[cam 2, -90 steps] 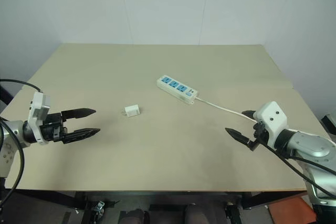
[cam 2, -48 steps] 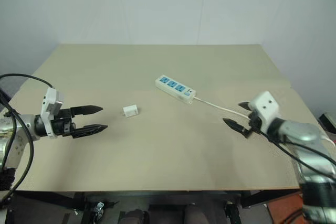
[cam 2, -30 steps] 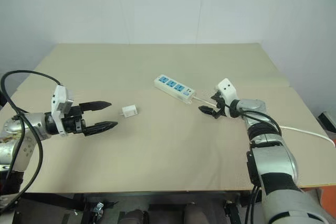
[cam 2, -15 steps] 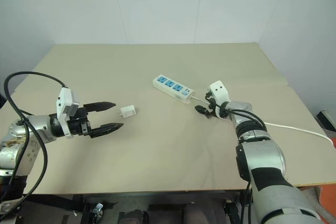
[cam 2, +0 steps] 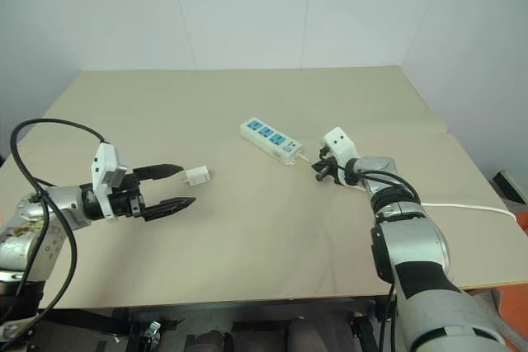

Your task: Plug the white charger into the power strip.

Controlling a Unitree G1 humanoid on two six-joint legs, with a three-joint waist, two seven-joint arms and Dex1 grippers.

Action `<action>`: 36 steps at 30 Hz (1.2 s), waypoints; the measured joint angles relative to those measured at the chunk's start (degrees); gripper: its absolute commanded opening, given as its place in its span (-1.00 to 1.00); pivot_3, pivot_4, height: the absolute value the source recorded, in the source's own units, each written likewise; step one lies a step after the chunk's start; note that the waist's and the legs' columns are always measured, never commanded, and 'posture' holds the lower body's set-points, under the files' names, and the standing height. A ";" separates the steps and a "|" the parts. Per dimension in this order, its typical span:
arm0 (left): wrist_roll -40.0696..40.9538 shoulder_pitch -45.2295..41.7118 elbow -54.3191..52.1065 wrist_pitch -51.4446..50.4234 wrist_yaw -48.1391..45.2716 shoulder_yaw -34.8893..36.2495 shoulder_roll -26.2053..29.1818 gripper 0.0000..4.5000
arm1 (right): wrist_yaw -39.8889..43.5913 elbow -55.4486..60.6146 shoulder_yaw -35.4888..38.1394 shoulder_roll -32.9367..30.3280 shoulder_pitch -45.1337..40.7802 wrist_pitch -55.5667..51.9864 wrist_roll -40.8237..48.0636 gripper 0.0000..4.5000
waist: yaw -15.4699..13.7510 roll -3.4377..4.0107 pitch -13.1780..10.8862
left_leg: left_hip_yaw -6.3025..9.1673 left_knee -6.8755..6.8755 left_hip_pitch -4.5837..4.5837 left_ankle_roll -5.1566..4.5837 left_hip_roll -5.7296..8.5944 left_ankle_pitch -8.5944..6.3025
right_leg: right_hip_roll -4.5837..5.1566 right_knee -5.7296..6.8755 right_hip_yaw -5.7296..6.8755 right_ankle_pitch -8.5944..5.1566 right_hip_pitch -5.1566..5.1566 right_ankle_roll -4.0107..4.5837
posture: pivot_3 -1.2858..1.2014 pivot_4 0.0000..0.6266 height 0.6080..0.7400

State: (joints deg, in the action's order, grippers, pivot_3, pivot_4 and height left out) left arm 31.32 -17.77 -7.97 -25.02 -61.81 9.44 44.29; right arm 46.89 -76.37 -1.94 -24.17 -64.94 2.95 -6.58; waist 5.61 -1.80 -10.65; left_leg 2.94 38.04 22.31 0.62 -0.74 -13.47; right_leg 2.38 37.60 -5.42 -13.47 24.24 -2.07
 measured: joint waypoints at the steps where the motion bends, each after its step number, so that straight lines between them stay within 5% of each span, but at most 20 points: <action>1: -0.18 -0.43 0.26 0.11 -0.20 -0.43 -0.06 1.00 | 0.42 0.56 -0.08 -0.27 0.65 1.06 -0.16 -0.99 | -0.07 0.00 0.00 | 0.02 0.00 0.01 0.00 0.00 0.00 | 0.00 0.00 0.01 0.00 -0.01 0.00 | 0.03 -0.52 1.00; 8: -2.24 -7.14 5.81 2.58 -2.51 -3.97 -1.10 1.00 | 5.20 11.24 1.20 -5.19 10.18 5.97 1.59 -0.99 | -0.58 0.00 0.00 | 0.03 0.00 0.06 0.00 0.05 0.00 | 0.06 -0.06 0.03 0.00 -0.04 -0.01 | 0.03 -0.52 1.00; 17: -4.74 -11.50 13.51 5.23 -6.43 -8.45 -4.23 1.00 | 4.35 69.15 11.57 -12.88 52.00 -16.74 14.32 -0.99 | -2.30 0.02 0.01 | 0.00 0.04 -0.03 0.00 0.04 0.00 | 0.00 0.06 0.00 -0.02 -0.10 -0.06 | 0.03 -0.52 1.00; 22: -5.40 -13.36 14.85 5.90 -7.65 -9.73 -5.84 1.00 | 1.77 83.85 14.42 -13.59 59.26 -25.03 18.13 -0.99 | -1.51 0.02 0.01 | -0.03 0.05 -0.07 0.00 -0.07 0.00 | -0.20 0.04 -0.06 -0.03 -0.09 -0.07 | 0.03 -0.52 1.00; 35: -6.68 -15.16 17.53 6.37 -9.43 -10.26 -6.45 1.00 | 0.96 85.19 15.53 -14.07 59.22 -24.31 21.89 0.98 | -2.33 0.02 0.01 | -0.03 0.05 0.00 0.00 -0.02 0.00 | -0.14 -0.05 -0.05 -0.03 -0.09 -0.07 | 0.03 -0.52 1.00; 36: -6.68 -15.20 17.53 6.37 -9.48 -10.26 -6.45 1.00 | 0.61 84.97 16.31 -13.56 59.21 -24.27 22.78 0.98 | -2.35 0.02 0.01 | -0.03 0.05 0.00 0.00 -0.02 0.00 | -0.14 -0.05 -0.05 -0.03 -0.09 -0.07 | 0.03 -0.52 1.00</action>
State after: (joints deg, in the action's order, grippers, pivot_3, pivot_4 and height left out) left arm 24.64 -32.97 9.56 -18.65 -71.29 -0.83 37.84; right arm 47.51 8.61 14.36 -37.73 -5.73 -21.32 16.21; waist 3.25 -1.78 -10.64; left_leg 2.91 38.09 22.31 0.61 -0.77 -13.47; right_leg 2.24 37.55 -5.48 -13.50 24.15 -2.14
